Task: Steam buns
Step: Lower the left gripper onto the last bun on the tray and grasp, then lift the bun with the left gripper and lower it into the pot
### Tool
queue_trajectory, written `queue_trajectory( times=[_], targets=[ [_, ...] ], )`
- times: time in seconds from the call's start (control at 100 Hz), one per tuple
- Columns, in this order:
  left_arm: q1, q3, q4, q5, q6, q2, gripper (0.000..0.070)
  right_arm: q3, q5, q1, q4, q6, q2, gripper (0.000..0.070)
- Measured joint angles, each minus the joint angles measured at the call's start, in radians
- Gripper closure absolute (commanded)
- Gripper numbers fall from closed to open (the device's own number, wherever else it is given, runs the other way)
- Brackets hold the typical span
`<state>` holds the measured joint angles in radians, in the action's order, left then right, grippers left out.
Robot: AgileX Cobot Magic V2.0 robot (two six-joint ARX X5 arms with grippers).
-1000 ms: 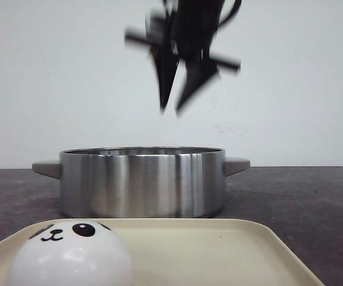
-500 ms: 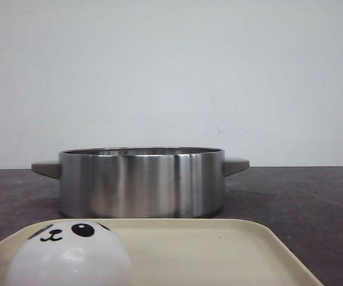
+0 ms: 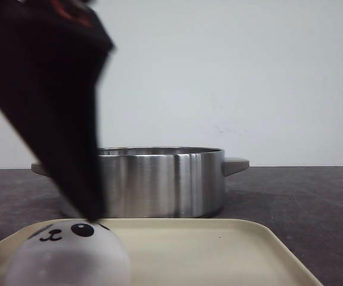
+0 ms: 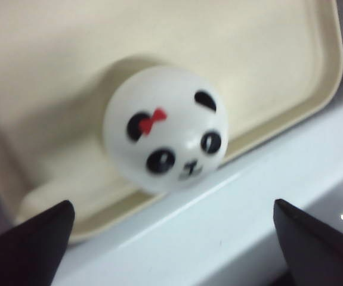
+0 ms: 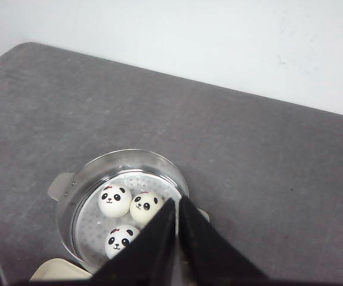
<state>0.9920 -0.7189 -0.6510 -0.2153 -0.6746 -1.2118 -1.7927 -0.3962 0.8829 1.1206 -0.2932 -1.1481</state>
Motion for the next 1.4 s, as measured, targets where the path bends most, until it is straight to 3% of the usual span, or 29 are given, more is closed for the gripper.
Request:
queue_trajectory(
  times=[0.19,0.44,0.52,0.89,1.17,1.4],
  targets=[
    [0.001,0.0,0.079,0.006,-0.025,-0.072,0.0014,0.0,0.0,0.0,0.01,-0.001,0.0,0.07],
    [0.001,-0.001,0.071,0.061,-0.021,-0.142,0.0442,0.0,0.0,0.0,0.024,-0.002,0.0,0.07],
    [0.001,-0.003,0.079,0.062,-0.012,-0.15,0.07,0.0,0.0,0.0,0.028,-0.002,0.0,0.07],
    [0.002,-0.032,0.072,0.089,0.055,-0.103,0.0691,0.0,0.0,0.0,0.05,-0.002,0.0,0.07],
    [0.012,-0.308,0.064,0.11,0.065,0.075,0.069,0.0,0.0,0.0,0.05,-0.002,0.0,0.07],
    [-0.105,-0.519,-0.069,0.165,0.207,-0.019,0.069,0.0,0.0,0.0,0.044,-0.002,0.0,0.07]
  ],
)
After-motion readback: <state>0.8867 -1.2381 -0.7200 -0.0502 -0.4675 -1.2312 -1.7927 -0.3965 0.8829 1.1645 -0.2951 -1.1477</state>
